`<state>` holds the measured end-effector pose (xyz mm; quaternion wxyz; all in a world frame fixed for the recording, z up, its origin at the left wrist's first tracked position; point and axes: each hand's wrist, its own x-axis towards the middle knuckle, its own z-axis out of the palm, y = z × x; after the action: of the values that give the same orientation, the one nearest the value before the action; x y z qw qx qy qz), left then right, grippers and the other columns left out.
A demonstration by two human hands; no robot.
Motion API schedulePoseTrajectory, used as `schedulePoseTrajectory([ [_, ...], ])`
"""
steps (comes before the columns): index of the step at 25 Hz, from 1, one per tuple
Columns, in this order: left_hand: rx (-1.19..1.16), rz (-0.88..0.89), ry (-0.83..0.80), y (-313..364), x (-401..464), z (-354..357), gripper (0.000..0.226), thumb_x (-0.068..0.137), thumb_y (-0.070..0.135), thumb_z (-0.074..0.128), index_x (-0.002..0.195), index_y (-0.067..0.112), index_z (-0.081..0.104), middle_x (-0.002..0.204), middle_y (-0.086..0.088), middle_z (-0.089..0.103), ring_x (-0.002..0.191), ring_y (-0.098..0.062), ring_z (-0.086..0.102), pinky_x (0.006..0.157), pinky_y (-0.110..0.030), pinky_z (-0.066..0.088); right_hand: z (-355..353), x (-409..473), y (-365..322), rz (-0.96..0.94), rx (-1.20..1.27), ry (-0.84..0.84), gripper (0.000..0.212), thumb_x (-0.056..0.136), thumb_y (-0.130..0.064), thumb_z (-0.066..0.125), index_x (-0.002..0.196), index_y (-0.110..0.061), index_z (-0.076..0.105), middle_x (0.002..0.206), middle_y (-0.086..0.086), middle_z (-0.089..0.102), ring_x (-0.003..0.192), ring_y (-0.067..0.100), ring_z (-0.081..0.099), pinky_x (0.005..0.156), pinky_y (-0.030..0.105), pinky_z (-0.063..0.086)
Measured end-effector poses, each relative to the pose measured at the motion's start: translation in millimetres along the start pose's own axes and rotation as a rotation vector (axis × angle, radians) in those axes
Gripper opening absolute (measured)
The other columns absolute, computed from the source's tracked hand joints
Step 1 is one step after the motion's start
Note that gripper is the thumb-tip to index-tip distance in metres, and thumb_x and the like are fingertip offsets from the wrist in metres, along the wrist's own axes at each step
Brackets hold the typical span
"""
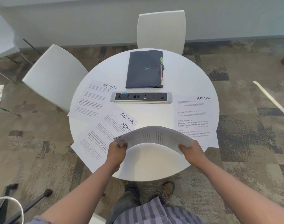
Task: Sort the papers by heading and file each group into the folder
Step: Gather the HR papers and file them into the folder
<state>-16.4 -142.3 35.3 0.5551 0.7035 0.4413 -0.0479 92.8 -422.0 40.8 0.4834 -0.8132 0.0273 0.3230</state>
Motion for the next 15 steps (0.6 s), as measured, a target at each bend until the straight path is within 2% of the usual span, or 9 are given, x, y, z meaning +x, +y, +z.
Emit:
schedulePoseTrajectory([
  [3, -0.002, 0.016, -0.063, -3, 2, -2, 0.029, 0.1, 0.0, 0.052, 0.097, 0.026, 0.065, 0.076, 0.003, 0.063, 0.065, -0.015, 0.047, 0.058, -0.029, 0.036, 3, 3, 8, 0.038, -0.044, -0.058, 0.015, 0.1, -0.009, 0.055, 0.105, -0.016, 0.067, 0.1, 0.026, 0.068, 0.083, 0.034, 0.06, 0.073, 0.034, 0.039],
  [4, 0.001, 0.015, -0.065, -3, 3, -2, 0.029, 0.099, 0.0, 0.052, 0.097, 0.025, 0.065, 0.079, 0.0, 0.064, 0.066, -0.017, 0.046, 0.058, -0.03, 0.035, 3, 4, 10, 0.045, -0.044, -0.055, 0.015, 0.1, -0.01, 0.054, 0.105, -0.016, 0.066, 0.099, 0.026, 0.068, 0.084, 0.037, 0.06, 0.074, 0.035, 0.039],
  [7, 0.01, -0.015, -0.053, -5, 7, -4, 0.022, 0.097, -0.001, 0.053, 0.083, 0.014, 0.059, 0.061, 0.003, 0.046, 0.06, -0.017, 0.032, 0.057, -0.03, 0.026, 4, 4, 7, 0.034, -0.027, -0.026, 0.011, 0.1, -0.009, 0.054, 0.101, -0.018, 0.061, 0.094, 0.016, 0.062, 0.085, 0.028, 0.054, 0.073, 0.036, 0.04],
  [8, 0.01, -0.014, -0.059, -6, 7, -5, 0.024, 0.097, -0.001, 0.053, 0.079, 0.015, 0.058, 0.062, 0.005, 0.048, 0.061, -0.018, 0.035, 0.059, -0.031, 0.029, 5, 5, 7, 0.032, -0.021, -0.026, 0.012, 0.1, -0.009, 0.054, 0.104, -0.018, 0.061, 0.096, 0.018, 0.063, 0.086, 0.026, 0.054, 0.073, 0.038, 0.044],
  [10, 0.005, 0.0, -0.093, -9, 7, -7, 0.031, 0.097, -0.001, 0.054, 0.088, 0.027, 0.064, 0.086, 0.001, 0.065, 0.079, -0.021, 0.053, 0.071, -0.034, 0.041, 7, 3, 9, 0.045, -0.011, -0.042, 0.017, 0.1, -0.009, 0.055, 0.112, -0.02, 0.061, 0.108, 0.023, 0.067, 0.09, 0.029, 0.058, 0.085, 0.049, 0.055],
  [11, 0.008, 0.0, -0.109, -9, 7, -8, 0.032, 0.098, -0.001, 0.054, 0.096, 0.029, 0.065, 0.098, -0.002, 0.068, 0.09, -0.023, 0.057, 0.077, -0.036, 0.044, 7, 3, 10, 0.051, -0.002, -0.041, 0.018, 0.101, -0.01, 0.055, 0.113, -0.021, 0.062, 0.113, 0.024, 0.067, 0.095, 0.033, 0.062, 0.092, 0.051, 0.054],
  [13, 0.012, -0.005, -0.12, -7, 9, -10, 0.027, 0.1, 0.0, 0.055, 0.106, 0.023, 0.067, 0.109, -0.003, 0.07, 0.104, -0.027, 0.061, 0.082, -0.035, 0.047, 5, 3, 9, 0.047, 0.016, -0.034, 0.016, 0.102, -0.011, 0.055, 0.112, -0.021, 0.062, 0.114, 0.022, 0.067, 0.106, 0.041, 0.062, 0.085, 0.043, 0.052],
  [15, 0.004, 0.003, -0.134, 1, 14, -15, 0.026, 0.102, 0.001, 0.054, 0.111, 0.02, 0.069, 0.111, 0.001, 0.072, 0.107, -0.024, 0.064, 0.083, -0.03, 0.049, 1, 4, 3, 0.035, 0.015, -0.045, 0.018, 0.103, -0.011, 0.054, 0.11, -0.024, 0.063, 0.11, 0.014, 0.069, 0.108, 0.037, 0.063, 0.08, 0.038, 0.049],
])
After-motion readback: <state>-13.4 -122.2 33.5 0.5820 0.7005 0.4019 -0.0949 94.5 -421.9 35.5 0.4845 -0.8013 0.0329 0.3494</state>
